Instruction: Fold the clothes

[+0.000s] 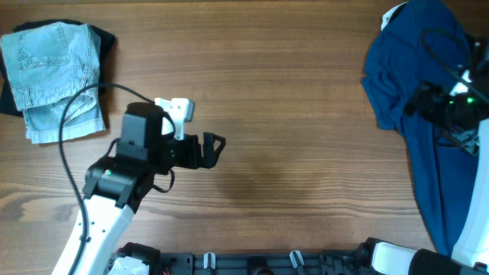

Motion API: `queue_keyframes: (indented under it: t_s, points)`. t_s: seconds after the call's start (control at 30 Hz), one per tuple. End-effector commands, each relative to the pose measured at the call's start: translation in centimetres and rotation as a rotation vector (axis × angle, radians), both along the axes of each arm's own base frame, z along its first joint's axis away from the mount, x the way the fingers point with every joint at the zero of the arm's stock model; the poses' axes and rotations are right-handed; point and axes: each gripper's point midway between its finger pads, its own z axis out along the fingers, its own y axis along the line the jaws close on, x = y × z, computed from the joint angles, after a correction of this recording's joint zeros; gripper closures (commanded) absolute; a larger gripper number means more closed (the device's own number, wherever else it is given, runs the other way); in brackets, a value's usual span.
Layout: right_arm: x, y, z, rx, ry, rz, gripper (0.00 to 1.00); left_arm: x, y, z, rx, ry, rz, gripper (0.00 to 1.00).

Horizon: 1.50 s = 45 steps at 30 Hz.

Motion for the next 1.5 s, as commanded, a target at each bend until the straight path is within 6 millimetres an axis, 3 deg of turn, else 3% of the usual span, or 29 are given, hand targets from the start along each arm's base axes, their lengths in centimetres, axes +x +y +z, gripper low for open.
queue_keyframes:
  t_s: [0.0,0.2,0.4,0.57,0.67,0.83,1.2,1.33,1.47]
  points:
    - [-0.3,-1.7,0.1,0.034,-0.034,-0.145,0.00,0.8,-1.4,-0.9,0.013,0.035,0.004,0.00]
    - [-0.8,-2.9,-1.4,0.049,-0.004,-0.187,0.00,0.8,-4.8,-3.0,0.026,0.066,-0.096,0.00]
    - [-1.0,-3.0,-2.8,0.047,0.024,-0.194,0.00,-0.1,-7.8,-2.8,0.014,0.032,-0.191,0.00]
    - [-0.4,-2.3,-3.1,0.099,0.011,-0.180,0.00,0.3,-7.9,-3.0,-0.001,0.059,-0.129,0.00]
    - [0.1,-2.3,-4.1,0.117,0.035,-0.179,0.00,0.3,-8.0,-4.5,0.014,0.110,-0.123,0.00]
    - [0.1,-2.5,-8.6,0.131,0.111,-0.185,0.00,-0.1,-8.8,-6.2,0.031,0.158,-0.150,0.00]
    - [-2.7,-1.8,-17.7,0.246,0.184,-0.366,0.00,0.0,-9.4,-6.0,0.022,0.138,-0.163,0.00]
    - [-4.2,-2.8,-19.3,0.313,0.175,-0.448,0.00,0.1,-9.5,-6.0,0.021,0.136,-0.163,0.00]
    - [-4.9,-4.1,-19.2,0.378,0.138,-0.518,0.00,0.4,-9.7,-5.8,0.012,0.121,-0.164,0.00]
